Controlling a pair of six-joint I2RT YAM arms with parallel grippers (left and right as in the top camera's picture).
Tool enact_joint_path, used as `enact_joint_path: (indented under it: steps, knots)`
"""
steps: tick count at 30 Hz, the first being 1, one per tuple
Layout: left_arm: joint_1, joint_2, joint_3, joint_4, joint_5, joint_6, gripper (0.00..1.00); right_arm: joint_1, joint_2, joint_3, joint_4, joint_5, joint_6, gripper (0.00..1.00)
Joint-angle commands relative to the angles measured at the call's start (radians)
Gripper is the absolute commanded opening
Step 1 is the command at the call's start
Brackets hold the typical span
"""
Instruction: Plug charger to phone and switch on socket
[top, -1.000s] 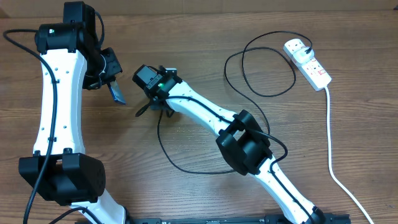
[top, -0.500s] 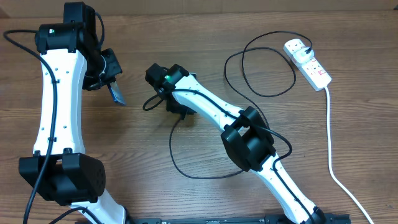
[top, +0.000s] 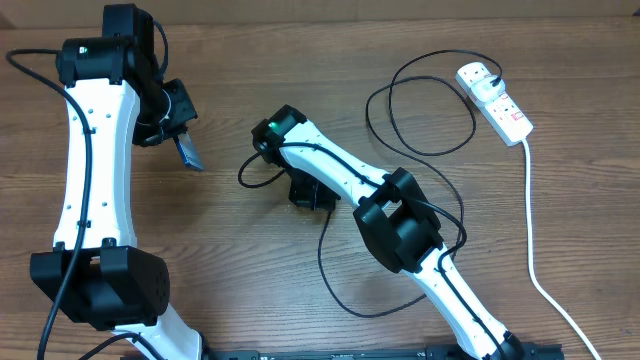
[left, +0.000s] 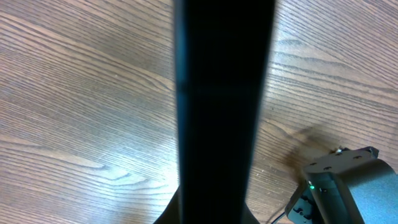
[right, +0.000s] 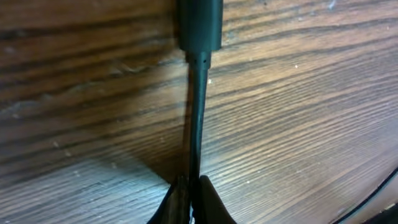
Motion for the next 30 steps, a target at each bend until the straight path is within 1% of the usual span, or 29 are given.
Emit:
enact_joint_path:
  steps: [1, 8, 9, 10, 11, 14, 15, 21, 25, 28, 30]
  knots:
    - [-0.002, 0.008, 0.011, -0.007, 0.011, -0.007, 0.04, -0.004, 0.027, -0.026, 0.003, -0.004, -0.015, 0.04]
    - [-0.002, 0.008, 0.011, -0.006, 0.008, 0.028, 0.04, -0.011, -0.029, -0.040, 0.003, 0.011, -0.013, 0.04]
    - [-0.002, 0.008, 0.011, -0.003, 0.009, 0.028, 0.04, -0.017, -0.047, -0.040, 0.003, 0.011, -0.014, 0.05]
    - [-0.002, 0.008, 0.011, -0.001, 0.009, 0.028, 0.04, -0.023, -0.063, -0.040, 0.003, 0.011, -0.014, 0.13]
    - [-0.002, 0.008, 0.011, 0.003, 0.009, 0.028, 0.04, -0.029, -0.081, -0.040, 0.003, 0.011, -0.019, 0.25]
    - [-0.002, 0.008, 0.011, 0.017, 0.009, 0.028, 0.04, -0.047, -0.122, -0.040, 0.003, 0.007, -0.057, 0.53]
    - [-0.002, 0.008, 0.011, 0.020, 0.010, 0.028, 0.04, -0.053, -0.129, -0.040, 0.003, 0.006, -0.069, 0.60]
    - [-0.002, 0.008, 0.011, 0.027, 0.012, 0.028, 0.04, -0.077, -0.132, -0.045, 0.017, 0.003, -0.086, 0.61]
    - [-0.002, 0.008, 0.011, 0.027, 0.013, 0.028, 0.04, -0.100, -0.132, -0.055, 0.089, -0.006, -0.086, 0.62]
    - [-0.002, 0.008, 0.011, 0.023, 0.012, 0.029, 0.04, -0.130, -0.132, -0.085, 0.134, -0.063, -0.087, 0.56]
    - [-0.002, 0.008, 0.011, 0.023, 0.012, 0.032, 0.04, -0.158, -0.132, -0.120, 0.161, -0.112, -0.123, 0.51]
